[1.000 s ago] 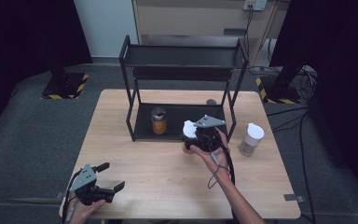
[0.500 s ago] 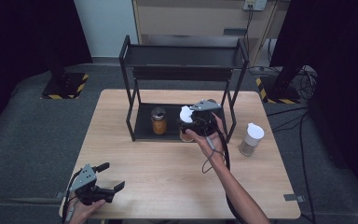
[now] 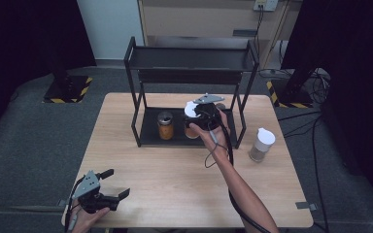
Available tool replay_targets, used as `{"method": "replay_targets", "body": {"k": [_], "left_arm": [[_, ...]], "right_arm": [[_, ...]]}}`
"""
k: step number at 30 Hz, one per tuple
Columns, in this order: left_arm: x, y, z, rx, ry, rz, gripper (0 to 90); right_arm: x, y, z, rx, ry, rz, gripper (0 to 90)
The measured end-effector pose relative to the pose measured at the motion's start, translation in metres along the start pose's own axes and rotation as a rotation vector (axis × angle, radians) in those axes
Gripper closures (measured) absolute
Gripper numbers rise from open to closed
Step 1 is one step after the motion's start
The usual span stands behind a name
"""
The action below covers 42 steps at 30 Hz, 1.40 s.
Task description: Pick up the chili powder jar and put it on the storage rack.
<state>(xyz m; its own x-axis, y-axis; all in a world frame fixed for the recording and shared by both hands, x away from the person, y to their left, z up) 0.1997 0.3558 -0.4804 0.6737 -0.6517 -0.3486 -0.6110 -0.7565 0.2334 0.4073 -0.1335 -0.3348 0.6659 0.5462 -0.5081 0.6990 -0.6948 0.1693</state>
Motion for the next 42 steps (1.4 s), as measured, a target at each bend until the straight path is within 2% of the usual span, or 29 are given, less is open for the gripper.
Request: {"method": "replay_targets", "body": {"k": [7, 10, 15, 23, 42], "left_arm": [[0.000, 0.000, 0.000, -0.002, 0.001, 0.002, 1.8], [0.000, 0.000, 0.000, -0.002, 0.001, 0.002, 1.8], [0.000, -0.001, 0.000, -0.002, 0.002, 0.002, 1.8], [0.000, -0.001, 0.000, -0.002, 0.004, 0.003, 1.9], [0.000, -0.001, 0.001, 0.000, 0.004, 0.004, 1.9]], "right_arm": [[0.010, 0.007, -0.004, 0.019, -0.003, 0.010, 30.6], [0.014, 0.008, -0.004, 0.006, -0.003, 0.017, 30.6], [0.022, 0.009, -0.004, 0.016, -0.018, 0.022, 30.6], [0.036, 0.009, 0.003, 0.021, -0.034, 0.027, 30.6], [0.055, 0.009, 0.020, 0.051, -0.048, 0.046, 30.6]]}}
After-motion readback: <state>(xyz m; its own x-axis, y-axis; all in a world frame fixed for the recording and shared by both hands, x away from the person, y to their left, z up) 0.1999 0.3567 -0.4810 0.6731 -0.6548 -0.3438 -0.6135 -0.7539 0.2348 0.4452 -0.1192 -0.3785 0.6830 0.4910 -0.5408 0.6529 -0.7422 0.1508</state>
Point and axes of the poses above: each handheld gripper's, and its own axes: x roughly forward along the jaws, z roughly out of its underside, y roughly to its right, the point moved 3 cm from there along x, roughly forward along the jaws, and after that the axes turned 10 degrees about -x, right-handed, at the moved point
